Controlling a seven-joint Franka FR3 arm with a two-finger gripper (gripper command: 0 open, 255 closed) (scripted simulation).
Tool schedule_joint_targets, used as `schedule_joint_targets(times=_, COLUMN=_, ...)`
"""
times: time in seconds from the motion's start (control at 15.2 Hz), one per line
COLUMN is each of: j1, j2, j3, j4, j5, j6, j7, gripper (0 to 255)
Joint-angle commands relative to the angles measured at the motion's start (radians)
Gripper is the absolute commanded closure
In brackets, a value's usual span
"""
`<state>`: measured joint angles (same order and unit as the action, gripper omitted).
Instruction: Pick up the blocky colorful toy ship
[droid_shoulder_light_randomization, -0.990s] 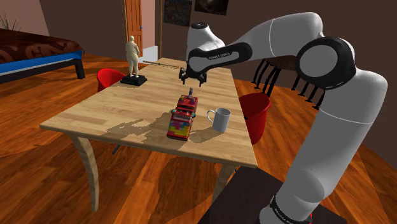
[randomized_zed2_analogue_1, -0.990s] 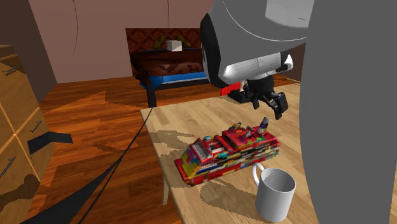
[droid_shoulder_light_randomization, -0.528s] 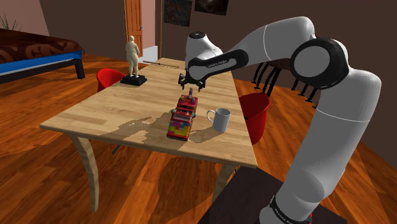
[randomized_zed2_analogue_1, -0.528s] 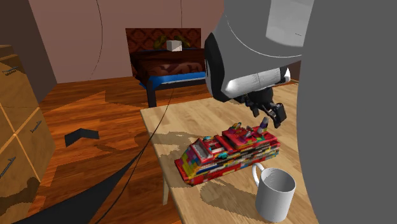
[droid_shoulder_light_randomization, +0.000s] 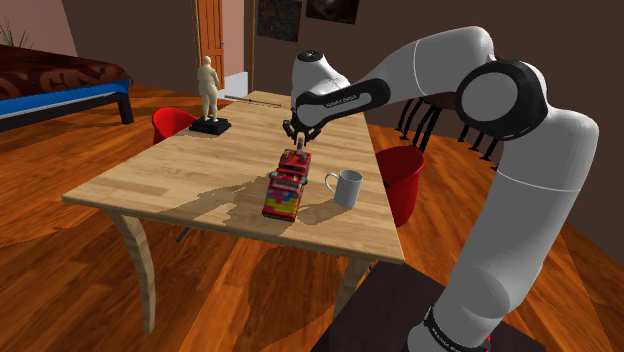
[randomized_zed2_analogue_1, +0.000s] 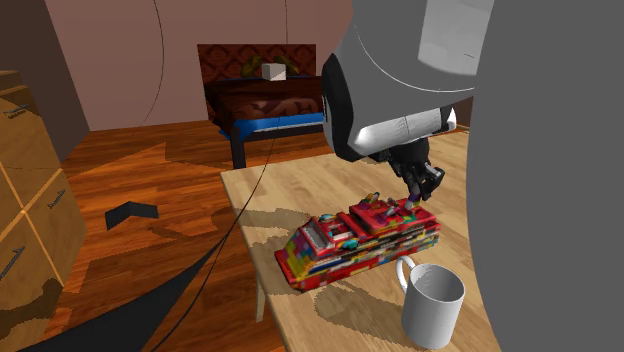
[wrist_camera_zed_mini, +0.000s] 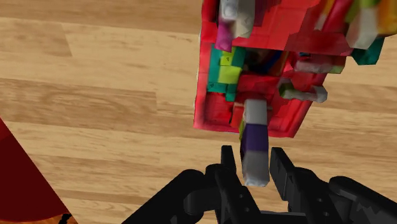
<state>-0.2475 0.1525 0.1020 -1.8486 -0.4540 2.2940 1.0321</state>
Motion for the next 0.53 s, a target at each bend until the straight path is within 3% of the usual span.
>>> schedule_joint_targets(times=0.0, j1=0.000, j2=0.000, j3=0.000, j4=-0.001, j5=0.000, j6=0.000, j7=0.000, gripper=255)
schedule_joint_targets(times=0.46, j1=0.001, j2=-0.016, j3=0.005, j4=0.041, j5=0.021, j6=-0.054, j7=-0.028, gripper=255)
